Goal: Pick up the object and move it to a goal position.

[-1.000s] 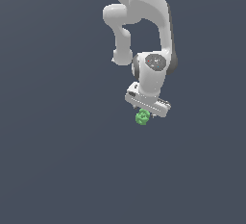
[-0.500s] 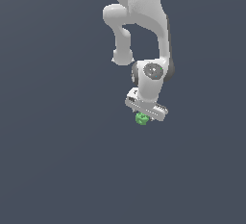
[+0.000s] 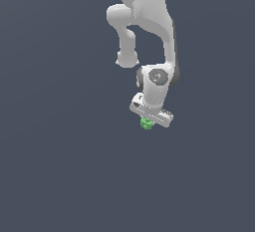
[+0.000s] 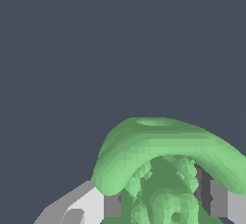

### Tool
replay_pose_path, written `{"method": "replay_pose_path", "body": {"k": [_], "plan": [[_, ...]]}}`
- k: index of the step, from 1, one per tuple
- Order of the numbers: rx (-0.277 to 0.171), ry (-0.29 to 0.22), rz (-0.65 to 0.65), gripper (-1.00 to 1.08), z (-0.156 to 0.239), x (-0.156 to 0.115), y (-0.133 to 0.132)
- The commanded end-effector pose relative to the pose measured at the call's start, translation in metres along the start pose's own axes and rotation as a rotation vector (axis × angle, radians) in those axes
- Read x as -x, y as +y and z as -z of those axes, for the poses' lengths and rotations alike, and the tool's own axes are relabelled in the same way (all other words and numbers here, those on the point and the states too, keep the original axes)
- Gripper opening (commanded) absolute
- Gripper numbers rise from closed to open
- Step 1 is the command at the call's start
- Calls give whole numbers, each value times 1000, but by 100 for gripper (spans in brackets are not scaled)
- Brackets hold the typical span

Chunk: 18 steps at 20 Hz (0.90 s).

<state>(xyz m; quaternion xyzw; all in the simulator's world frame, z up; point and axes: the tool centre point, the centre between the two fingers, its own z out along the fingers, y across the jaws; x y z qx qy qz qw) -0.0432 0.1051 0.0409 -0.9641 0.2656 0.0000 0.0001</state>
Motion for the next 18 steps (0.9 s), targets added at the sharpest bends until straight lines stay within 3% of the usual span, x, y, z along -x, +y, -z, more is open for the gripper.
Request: {"method": "replay_pose_path", "body": {"k": [1,10,18], "plan": [[0,0,0,-100,0,0,0],[0,0,0,-100,4,-1,-3],[0,0,-1,-100,32,-7,-24]]}}
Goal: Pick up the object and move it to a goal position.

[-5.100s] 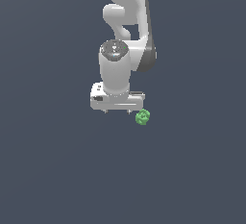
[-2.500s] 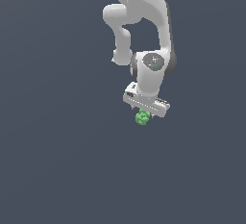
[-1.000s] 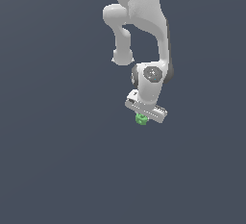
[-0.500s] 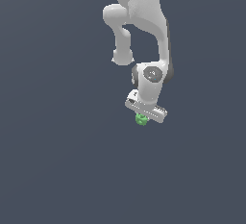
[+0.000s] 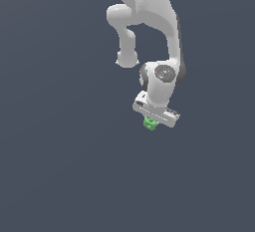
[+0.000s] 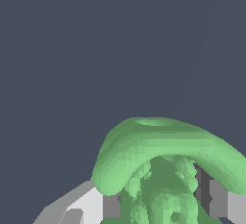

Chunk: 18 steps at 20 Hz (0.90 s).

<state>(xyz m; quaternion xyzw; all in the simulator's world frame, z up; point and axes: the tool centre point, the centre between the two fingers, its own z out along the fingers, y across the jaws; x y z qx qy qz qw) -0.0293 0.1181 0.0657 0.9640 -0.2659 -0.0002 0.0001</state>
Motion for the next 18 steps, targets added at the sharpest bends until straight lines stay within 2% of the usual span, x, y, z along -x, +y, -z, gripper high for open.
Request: {"method": "replay_pose_path", "body": {"k": [1,18], "plan": [[0,1,0,-100,13,-3,-10],[0,1,0,-100,129,-29,-98]]}}
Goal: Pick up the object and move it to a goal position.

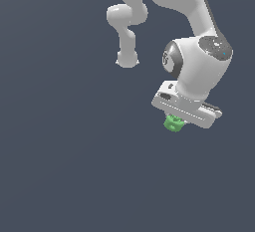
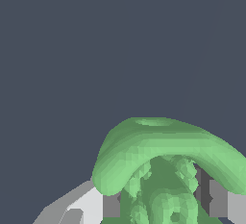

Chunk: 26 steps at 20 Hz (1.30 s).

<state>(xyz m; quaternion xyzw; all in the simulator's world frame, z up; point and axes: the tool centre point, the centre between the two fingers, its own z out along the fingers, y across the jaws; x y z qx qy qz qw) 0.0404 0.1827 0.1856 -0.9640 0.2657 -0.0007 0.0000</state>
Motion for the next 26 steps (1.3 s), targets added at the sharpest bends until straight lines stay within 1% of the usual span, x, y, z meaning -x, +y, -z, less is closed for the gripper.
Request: {"method": "replay_pose_path", "body": {"k": [1,8,13,19,26], "plan": [[1,-1,0,-100,15,-4,-12],[1,-1,0,-100,50,-13,-40],[1,-1,-1,-100,68,-18,-54],[1,-1,-1,-100,80,-22,-65],[1,-1,-1,-100,85,-24,-70]]}}
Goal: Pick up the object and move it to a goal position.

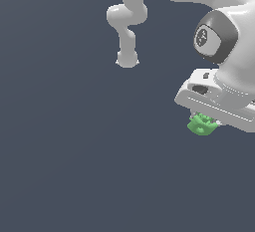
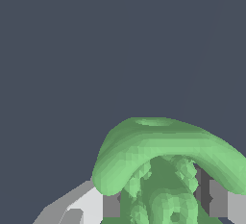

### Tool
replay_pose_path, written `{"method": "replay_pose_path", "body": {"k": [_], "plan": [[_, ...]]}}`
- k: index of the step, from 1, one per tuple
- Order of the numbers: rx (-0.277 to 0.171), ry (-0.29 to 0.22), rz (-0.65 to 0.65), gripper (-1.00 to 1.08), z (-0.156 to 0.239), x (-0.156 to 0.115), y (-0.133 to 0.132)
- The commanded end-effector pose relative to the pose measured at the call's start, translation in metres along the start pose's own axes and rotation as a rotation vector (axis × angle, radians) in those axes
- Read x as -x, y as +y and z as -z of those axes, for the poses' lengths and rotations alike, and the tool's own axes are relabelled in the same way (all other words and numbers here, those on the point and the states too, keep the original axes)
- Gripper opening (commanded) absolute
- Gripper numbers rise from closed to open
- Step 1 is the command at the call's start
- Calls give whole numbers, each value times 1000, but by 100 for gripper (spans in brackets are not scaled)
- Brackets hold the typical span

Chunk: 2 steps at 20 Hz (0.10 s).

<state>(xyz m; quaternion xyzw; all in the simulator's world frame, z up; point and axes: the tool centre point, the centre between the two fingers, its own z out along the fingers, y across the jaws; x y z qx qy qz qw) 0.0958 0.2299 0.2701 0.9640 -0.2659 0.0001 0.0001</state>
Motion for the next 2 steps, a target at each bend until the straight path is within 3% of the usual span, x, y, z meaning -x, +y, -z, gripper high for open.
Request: {"method": "replay_pose_path", "body": {"k": [1,2], "plan": [[0,0,0,-100,1,-1,-1],[0,0,0,-100,1,-1,-1]]}}
